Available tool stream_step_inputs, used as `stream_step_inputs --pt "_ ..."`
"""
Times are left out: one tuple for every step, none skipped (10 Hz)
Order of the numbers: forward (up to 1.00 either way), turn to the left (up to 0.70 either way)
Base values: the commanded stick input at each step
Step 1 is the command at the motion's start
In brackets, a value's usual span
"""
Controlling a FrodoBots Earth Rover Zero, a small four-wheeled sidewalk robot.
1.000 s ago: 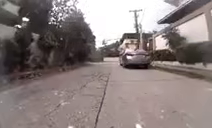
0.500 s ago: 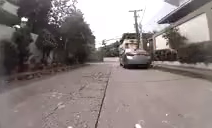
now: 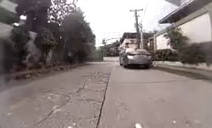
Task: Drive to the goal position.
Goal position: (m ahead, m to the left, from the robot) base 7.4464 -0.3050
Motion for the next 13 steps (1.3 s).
stream_step_inputs --pt "0.27 0.03" --pt "0.27 0.03" --pt "0.26 -0.11" --pt "0.24 -0.33" --pt "0.27 -0.49" --pt "0.63 -0.08" --pt "0.82 0.03" --pt "0.85 0.03" --pt "0.86 0.03" --pt "0.86 0.03" --pt "0.87 0.03" --pt "0.85 0.03" --pt "0.83 0.03"
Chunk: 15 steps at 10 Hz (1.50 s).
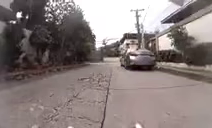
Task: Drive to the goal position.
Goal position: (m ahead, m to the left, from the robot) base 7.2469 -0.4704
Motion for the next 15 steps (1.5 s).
stream_step_inputs --pt "0.83 0.03" --pt "0.83 0.03" --pt "0.83 0.03" --pt "0.82 0.03" --pt "0.83 0.03" --pt "0.83 0.03" --pt "0.83 0.03" --pt "0.83 0.03" --pt "0.83 0.03" --pt "0.83 0.03" --pt "0.83 0.03" --pt "0.83 0.03" --pt "0.83 0.03" --pt "0.83 0.03" --pt "0.83 0.03"
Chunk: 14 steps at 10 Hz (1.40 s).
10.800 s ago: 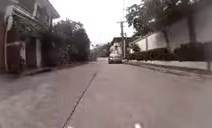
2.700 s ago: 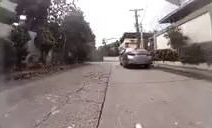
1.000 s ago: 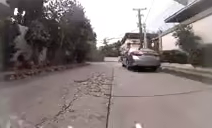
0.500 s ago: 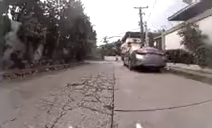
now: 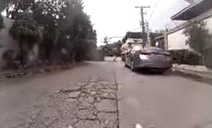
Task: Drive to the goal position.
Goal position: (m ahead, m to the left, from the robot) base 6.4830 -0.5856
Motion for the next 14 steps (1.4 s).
stream_step_inputs --pt "0.83 0.03" --pt "0.83 0.03" --pt "0.83 0.03" --pt "0.83 0.03" --pt "0.83 0.03" --pt "0.83 0.03" --pt "0.83 0.03" --pt "0.85 0.03" --pt "0.87 0.03" --pt "0.88 0.03" --pt "0.88 0.03" --pt "0.88 0.03" --pt "0.88 0.03" --pt "0.88 0.03"
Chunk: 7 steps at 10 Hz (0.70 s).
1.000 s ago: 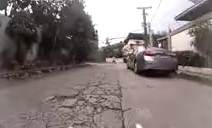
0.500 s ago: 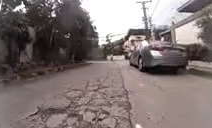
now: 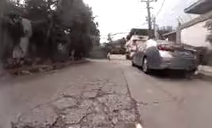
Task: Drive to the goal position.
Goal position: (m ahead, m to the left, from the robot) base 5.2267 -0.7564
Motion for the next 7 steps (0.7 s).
stream_step_inputs --pt "0.88 0.03" --pt "0.88 0.03" --pt "0.88 0.03" --pt "0.88 -0.15" --pt "0.88 -0.32" --pt "0.88 -0.24" --pt "0.87 -0.13"
